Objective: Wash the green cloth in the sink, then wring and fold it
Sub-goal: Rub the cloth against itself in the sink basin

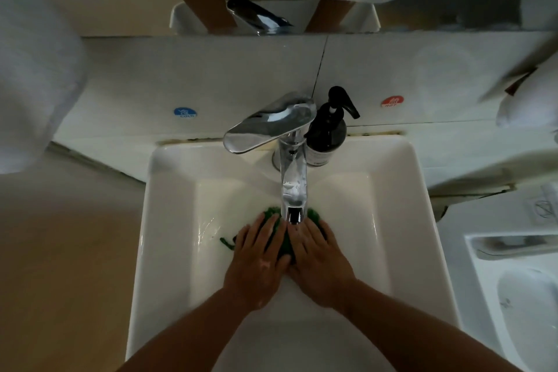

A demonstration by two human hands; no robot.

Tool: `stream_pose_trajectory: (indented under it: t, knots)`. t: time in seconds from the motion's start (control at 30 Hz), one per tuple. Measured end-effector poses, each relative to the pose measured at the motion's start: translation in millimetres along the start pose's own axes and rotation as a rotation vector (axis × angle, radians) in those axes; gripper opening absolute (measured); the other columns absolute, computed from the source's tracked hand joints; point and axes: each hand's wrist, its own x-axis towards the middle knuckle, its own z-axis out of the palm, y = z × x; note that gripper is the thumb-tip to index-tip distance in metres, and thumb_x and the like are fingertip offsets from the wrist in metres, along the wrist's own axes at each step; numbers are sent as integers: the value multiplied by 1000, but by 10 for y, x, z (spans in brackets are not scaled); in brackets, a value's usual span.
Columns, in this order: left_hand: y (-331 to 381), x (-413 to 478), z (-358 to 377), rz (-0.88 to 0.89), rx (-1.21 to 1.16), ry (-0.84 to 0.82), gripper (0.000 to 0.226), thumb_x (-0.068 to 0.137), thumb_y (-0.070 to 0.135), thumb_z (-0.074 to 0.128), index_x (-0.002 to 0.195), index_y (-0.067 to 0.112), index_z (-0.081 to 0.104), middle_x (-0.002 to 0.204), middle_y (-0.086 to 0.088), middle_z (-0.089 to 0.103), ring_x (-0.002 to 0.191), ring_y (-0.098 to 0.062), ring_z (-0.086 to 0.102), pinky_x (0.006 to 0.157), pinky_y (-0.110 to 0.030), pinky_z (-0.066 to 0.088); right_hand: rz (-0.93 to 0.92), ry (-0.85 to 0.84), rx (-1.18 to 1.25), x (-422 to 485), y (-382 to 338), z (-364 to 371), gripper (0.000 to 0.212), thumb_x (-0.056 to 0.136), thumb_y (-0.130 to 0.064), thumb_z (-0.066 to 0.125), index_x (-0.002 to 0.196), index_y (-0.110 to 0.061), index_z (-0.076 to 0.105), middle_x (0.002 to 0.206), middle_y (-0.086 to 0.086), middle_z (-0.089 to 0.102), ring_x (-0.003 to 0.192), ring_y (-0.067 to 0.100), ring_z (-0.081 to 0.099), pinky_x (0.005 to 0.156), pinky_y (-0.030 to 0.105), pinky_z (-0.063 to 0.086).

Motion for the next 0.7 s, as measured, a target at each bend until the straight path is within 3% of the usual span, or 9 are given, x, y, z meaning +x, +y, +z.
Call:
stream_pose_trajectory:
  t: [0.1,0.27,0.37,0.43,0.47,0.53,0.6,0.67,0.7]
  knots:
    - [5,147,105,-44,32,67,48,97,38,48,133,9,60,134,-11,51,120,-36,51,97,-49,44,4,95,-32,216,84,81,43,92,-38,56,123,-8,62,117,11,65,115,31,49,98,50,43]
    - [-72,466,-6,10,-1,213,24,88,37,55,98,15,54,85,-9,60,68,-27,60,54,-37,51,11,109,-46,529,207,10,17,81,-28,54,85,-14,62,81,8,63,76,30,56,69,38,43]
    - [-132,613,-221,-34,27,219,27,84,48,54,83,21,52,60,0,59,40,-18,56,31,-27,46,10,24,45,658,251,-215,19,71,-30,74,71,-14,62,66,5,63,59,27,61,58,29,42]
    - [-167,561,-259,22,-5,193,42,87,52,51,72,13,61,60,-4,58,40,-23,56,35,-26,46,54,-37,190,593,234,-321,30,73,-37,82,76,-13,64,68,5,63,61,26,60,62,27,36]
    - [-190,502,-263,36,-32,186,46,89,52,52,73,11,64,65,-6,60,49,-24,59,42,-28,50,111,-58,293,514,202,-353,32,77,-39,81,85,-11,66,76,5,63,68,24,59,65,27,37]
    - [-232,329,-247,12,-114,123,46,93,51,55,95,7,71,94,-11,66,82,-26,63,72,-37,57,184,-44,441,275,112,-348,41,82,-33,79,111,-8,63,103,10,64,95,24,58,81,33,49]
    - [-240,95,-180,-25,-96,59,54,96,48,54,127,6,65,131,-17,58,118,-35,54,102,-47,48,137,-28,335,13,72,-250,55,86,-24,74,134,-5,52,138,15,54,133,27,44,110,46,42]
    - [-132,-78,-122,6,-69,7,59,101,46,45,146,9,49,152,-15,44,139,-37,39,114,-54,33,45,-132,156,-141,21,-158,73,93,-38,61,152,-5,33,159,16,33,152,30,18,120,56,23]
    - [-57,-116,-91,29,-78,-8,58,102,45,40,149,10,45,154,-13,42,142,-37,36,116,-54,30,28,-167,98,-157,-8,-120,76,97,-48,52,155,-5,28,162,16,27,153,31,15,121,59,18]
